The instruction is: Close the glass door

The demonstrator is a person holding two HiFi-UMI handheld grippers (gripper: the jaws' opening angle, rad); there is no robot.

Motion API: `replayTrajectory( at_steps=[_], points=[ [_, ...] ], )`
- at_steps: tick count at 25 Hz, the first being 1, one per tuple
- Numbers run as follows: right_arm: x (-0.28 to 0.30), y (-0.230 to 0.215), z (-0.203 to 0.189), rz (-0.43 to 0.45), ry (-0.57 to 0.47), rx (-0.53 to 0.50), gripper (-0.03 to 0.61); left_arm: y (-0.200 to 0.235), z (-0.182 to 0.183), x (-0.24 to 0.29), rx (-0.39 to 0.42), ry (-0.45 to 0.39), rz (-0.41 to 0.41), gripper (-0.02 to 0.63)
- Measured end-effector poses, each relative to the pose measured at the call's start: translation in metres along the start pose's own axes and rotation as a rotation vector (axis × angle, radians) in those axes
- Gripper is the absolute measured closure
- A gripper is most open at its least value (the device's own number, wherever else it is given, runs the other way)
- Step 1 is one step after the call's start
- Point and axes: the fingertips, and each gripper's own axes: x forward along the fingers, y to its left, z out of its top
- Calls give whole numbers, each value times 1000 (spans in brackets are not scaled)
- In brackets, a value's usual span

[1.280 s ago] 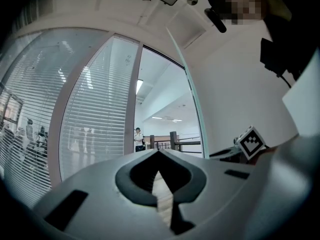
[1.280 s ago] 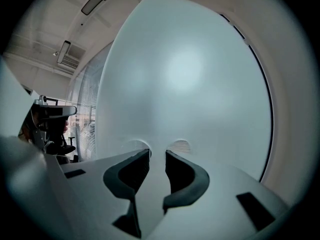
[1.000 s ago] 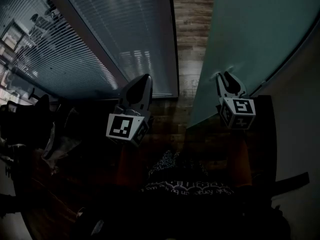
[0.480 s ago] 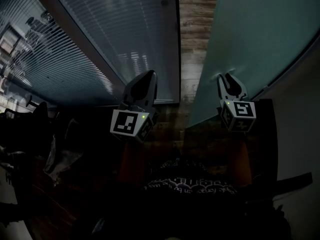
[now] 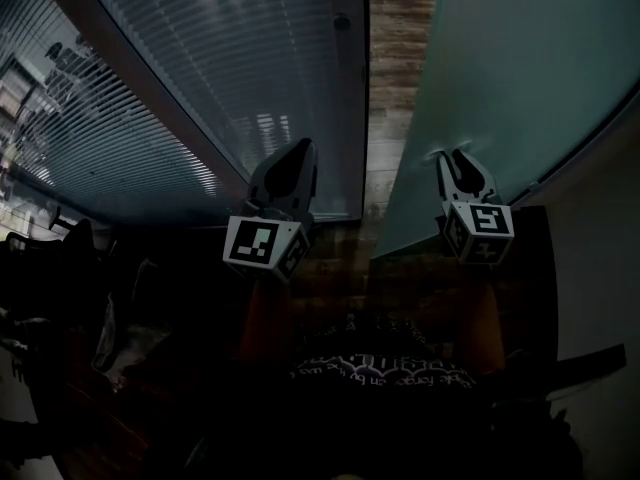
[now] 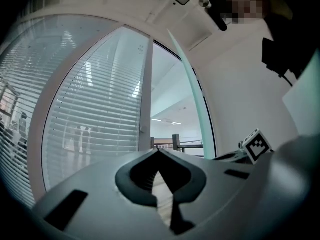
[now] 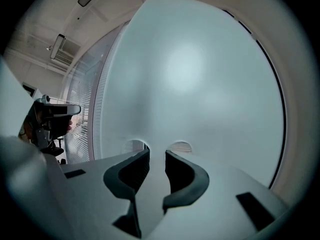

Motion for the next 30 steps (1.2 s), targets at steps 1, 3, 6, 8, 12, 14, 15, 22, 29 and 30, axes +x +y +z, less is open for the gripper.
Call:
replayTrajectory(
  at_steps=[1,3,6,8,12,14,15,22,29,30],
  points=[
    [4,-1,-1,-4,-1,2,478,4,-3,3,-1,2,2,618],
    [12,-2,-3,-10,-4,1,479,13,-10,11,1,5,9,618],
    [23,-4,3,-9,-6,0,477,20,-11,23,5,11,14,618],
    [31,-5,5,-5,-7,1,477,23,-11,31,3,16,12,618],
    [48,-6,-2,6,5,4,477,31,-19,43,9,15,20,618],
    [58,-7,0,15,-4,-1,477,36,-19,51,13,3,27,618],
    [63,-7,2,20,-7,-4,477,38,-19,54,10,1,28,618],
    [95,-9,3,50,0,-13,477,51,-29,71,-5,24,56,618],
    [125,-14,8,70,5,-16,477,67,-27,79,-4,12,101,618],
    [129,-14,9,70,4,-16,477,70,-26,79,-3,4,104,618]
  ],
)
